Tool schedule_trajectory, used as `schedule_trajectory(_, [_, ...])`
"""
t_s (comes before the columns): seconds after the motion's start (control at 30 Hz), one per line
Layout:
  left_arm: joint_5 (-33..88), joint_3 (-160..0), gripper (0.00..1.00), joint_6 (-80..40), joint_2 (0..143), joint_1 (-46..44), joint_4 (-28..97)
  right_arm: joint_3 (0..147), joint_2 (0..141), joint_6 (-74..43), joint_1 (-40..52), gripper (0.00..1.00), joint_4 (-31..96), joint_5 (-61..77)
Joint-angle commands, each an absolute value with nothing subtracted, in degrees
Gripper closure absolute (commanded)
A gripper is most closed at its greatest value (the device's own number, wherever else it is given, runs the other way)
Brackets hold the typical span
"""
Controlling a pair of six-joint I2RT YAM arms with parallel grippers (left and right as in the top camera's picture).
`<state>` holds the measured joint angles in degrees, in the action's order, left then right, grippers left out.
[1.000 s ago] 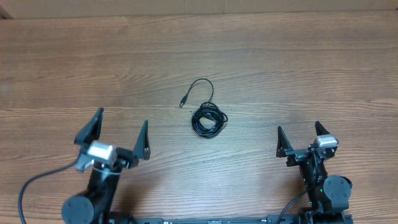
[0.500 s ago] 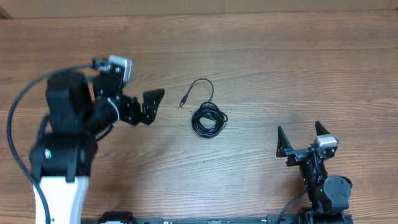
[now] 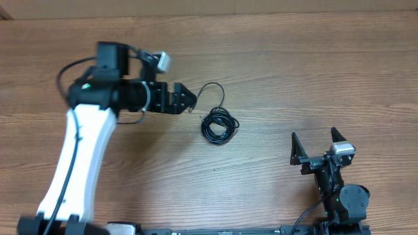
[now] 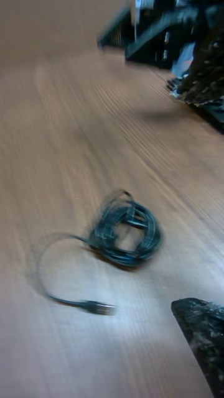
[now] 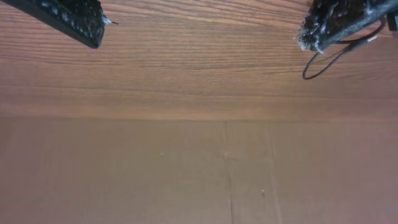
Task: Untangle cables
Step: 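Reach the left gripper over the coiled black cable and descend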
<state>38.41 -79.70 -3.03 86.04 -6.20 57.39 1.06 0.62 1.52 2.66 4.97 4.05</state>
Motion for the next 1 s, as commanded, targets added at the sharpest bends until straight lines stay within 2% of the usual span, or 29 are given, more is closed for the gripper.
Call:
schedule_trajectory(0.0, [27.1, -80.7, 0.00, -9.5, 92.7, -10.5, 58.7, 0.5, 0.2, 1.8, 2.5, 0.00, 4.6, 3.5])
schedule_trajectory(0.2, [26.8, -80.7, 0.00, -9.8, 98.1, -13.9, 55.7, 0.5, 0.2, 1.8, 2.5, 0.00, 4.6, 3.5])
schedule_trajectory(0.4, [27.3, -80.7, 0.00, -21.5, 104.2, -16.1, 55.3, 0.5, 0.2, 1.8, 2.5, 0.00, 4.6, 3.5])
schedule_trajectory(0.53, [32.8, -80.7, 0.00, -22.1, 107.8, -17.8, 54.7, 0.5, 0.2, 1.8, 2.5, 0.00, 4.6, 3.5])
schedule_trajectory(0.63, [37.3, -80.7, 0.00, -27.3, 109.7, -18.9, 53.6, 0.5, 0.2, 1.8, 2.5, 0.00, 4.6, 3.5])
schedule_trajectory(0.83, [42.8, -80.8, 0.09, -31.3, 109.8, -19.2, 52.3, 0.5, 0.2, 1.8, 2.5, 0.00, 4.6, 3.5])
schedule_trajectory(0.97, [42.2, -80.8, 0.05, -37.9, 109.8, -20.0, 51.5, 0.5, 0.2, 1.8, 2.5, 0.00, 4.6, 3.5])
